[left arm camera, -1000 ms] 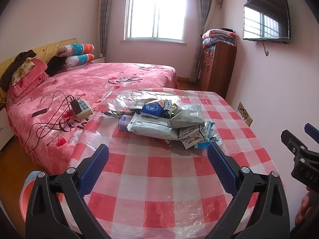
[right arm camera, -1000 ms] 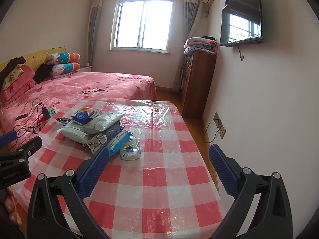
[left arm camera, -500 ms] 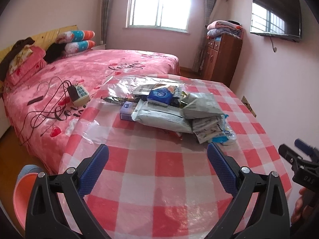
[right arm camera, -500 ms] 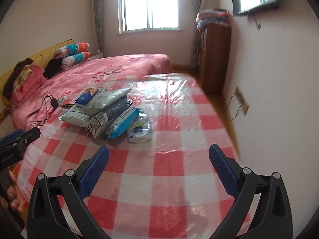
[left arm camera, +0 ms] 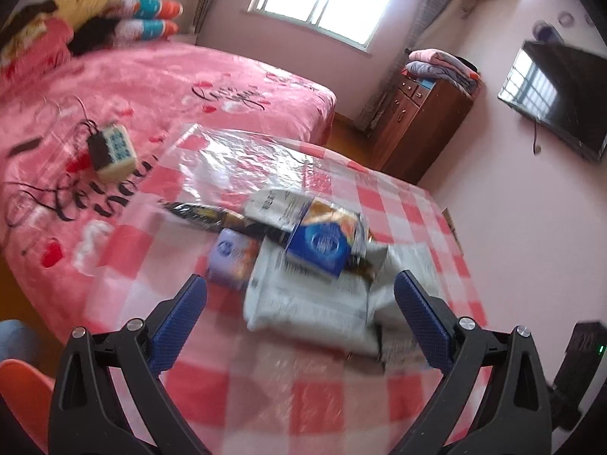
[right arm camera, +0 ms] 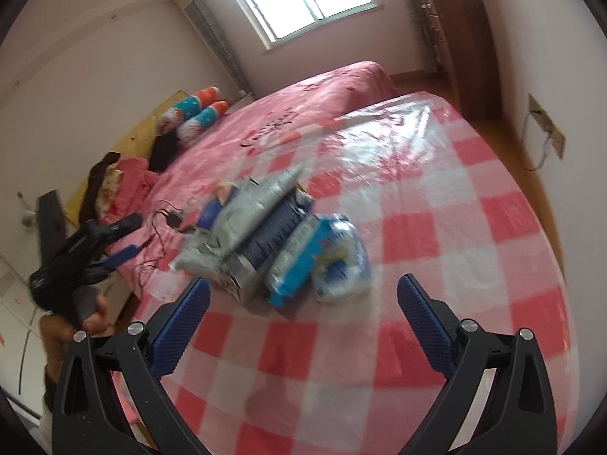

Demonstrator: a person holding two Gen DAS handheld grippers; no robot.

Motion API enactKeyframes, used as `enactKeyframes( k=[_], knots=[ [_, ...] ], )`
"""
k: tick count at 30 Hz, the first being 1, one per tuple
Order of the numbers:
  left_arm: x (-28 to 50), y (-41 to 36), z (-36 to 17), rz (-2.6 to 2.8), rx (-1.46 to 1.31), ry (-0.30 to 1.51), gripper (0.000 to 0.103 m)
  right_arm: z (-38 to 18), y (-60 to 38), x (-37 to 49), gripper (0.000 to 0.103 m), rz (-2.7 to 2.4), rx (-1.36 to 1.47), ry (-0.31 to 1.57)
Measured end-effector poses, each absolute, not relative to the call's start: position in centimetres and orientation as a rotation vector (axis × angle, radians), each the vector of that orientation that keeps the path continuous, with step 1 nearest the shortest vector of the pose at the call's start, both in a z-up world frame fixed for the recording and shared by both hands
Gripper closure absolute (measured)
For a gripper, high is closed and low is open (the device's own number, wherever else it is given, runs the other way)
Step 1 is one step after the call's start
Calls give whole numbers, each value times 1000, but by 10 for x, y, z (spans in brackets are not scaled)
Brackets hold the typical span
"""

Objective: Collect trash
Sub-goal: 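Grasp the blue Vinda tissue pack with left gripper while right grasps grey paper packet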

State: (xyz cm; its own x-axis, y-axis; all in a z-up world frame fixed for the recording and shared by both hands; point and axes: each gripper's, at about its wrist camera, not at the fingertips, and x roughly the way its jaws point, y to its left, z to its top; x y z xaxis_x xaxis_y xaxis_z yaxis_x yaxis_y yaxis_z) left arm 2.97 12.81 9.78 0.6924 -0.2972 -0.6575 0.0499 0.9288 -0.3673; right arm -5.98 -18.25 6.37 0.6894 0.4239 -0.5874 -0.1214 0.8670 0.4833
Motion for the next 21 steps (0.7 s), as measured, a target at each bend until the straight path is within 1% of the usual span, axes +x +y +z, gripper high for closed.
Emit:
enactKeyframes(
  k=[1,2,3,8,11,14,16,17,19,21],
  knots=[
    [39,125,95,-203,-335,792,4,66,-182,-54,12,331,438,754],
    [47,121,93,-212,-322,797,4,68,-180,-44,19,355,449,762],
    [53,116,92,-223,-302,801,4,69,-180,-38,20,366,458,769],
    [84,93,80,-301,-191,836,4,78,-171,-2,20,422,500,783],
    [94,86,76,-288,-120,823,4,80,-163,19,20,454,522,799],
    [103,81,70,-306,-81,824,5,78,-149,36,20,458,493,818],
    [108,78,66,-314,-55,830,12,74,-139,44,20,454,466,833],
    [111,75,62,-311,-39,838,15,72,-135,49,23,456,459,840],
    [116,75,54,-309,-38,860,31,66,-125,59,27,449,433,857],
    [118,76,49,-322,-65,870,39,62,-118,64,31,431,400,867]
  ],
)
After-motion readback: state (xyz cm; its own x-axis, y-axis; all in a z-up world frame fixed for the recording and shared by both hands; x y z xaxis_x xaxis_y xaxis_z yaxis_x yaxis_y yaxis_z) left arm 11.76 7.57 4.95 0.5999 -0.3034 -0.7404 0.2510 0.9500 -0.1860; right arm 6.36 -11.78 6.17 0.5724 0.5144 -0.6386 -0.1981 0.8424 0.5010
